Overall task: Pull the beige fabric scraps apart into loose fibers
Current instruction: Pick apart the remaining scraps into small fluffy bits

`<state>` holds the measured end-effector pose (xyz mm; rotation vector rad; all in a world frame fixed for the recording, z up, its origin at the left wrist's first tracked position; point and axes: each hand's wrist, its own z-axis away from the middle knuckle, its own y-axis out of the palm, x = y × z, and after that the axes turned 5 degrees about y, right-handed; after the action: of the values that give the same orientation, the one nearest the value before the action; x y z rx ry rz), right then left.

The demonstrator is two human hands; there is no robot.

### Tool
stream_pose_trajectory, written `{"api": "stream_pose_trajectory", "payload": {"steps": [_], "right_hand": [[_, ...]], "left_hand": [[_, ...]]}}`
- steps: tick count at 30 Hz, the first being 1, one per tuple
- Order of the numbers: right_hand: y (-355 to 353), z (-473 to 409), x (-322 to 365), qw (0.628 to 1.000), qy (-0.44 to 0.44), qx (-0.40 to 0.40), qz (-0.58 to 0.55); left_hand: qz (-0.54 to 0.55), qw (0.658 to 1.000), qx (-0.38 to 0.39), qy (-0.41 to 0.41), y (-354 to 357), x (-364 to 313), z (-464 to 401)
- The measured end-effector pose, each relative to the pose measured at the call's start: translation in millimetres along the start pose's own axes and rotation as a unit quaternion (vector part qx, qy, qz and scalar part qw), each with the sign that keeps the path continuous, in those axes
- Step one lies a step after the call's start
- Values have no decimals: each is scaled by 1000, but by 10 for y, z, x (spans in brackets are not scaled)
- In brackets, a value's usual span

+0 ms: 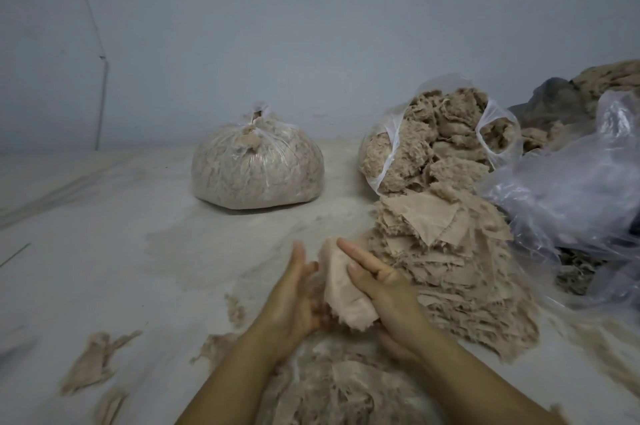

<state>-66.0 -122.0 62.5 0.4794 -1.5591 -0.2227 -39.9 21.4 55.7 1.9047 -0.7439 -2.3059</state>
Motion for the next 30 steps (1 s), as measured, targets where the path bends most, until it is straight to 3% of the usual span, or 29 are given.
{"api": "stream_pose_trajectory", "payload": {"steps": [2,4,8,11,13,16,17,18,20,24,28,30], "right_hand": [[-10,-7,-42,998,-19,-28,56],[-41,-20,-25,988,-69,-87,109],[-124,-58,105,963,-134,-143,186],[-218,-115,457,926,-205,-182,259],[-347,-200,744,866,-212,-224,394],[-460,-301,990,709,-115,-284,635],[-432,-318,994,675,-130,-301,661],[-368,-331,973,662,-169,-307,662],[-177,-372,869,673,-235,-259,652],[134,-640,534,706,-210,-114,667],[296,-1061,302,733,-192,-61,650],[365,-1345,253,751,-164,-54,637]], "left_hand": [[-63,994,88,-24,18,37,53],[-109,988,111,-3,-55,38,78],[-163,983,80,19,-185,-52,78],[-330,942,14,60,-271,-108,84],[-393,916,-16,81,-314,-190,53],[-441,891,-44,103,-392,-370,-97],[-480,868,-66,108,-436,-439,-184],[-520,842,-91,114,-491,-517,-280],[-577,795,-127,139,-586,-701,-477],[-633,740,-152,170,-764,-1062,-980],[-701,671,-164,176,-923,-1338,-1479],[-704,661,-176,189,-976,-1441,-1680]]}}
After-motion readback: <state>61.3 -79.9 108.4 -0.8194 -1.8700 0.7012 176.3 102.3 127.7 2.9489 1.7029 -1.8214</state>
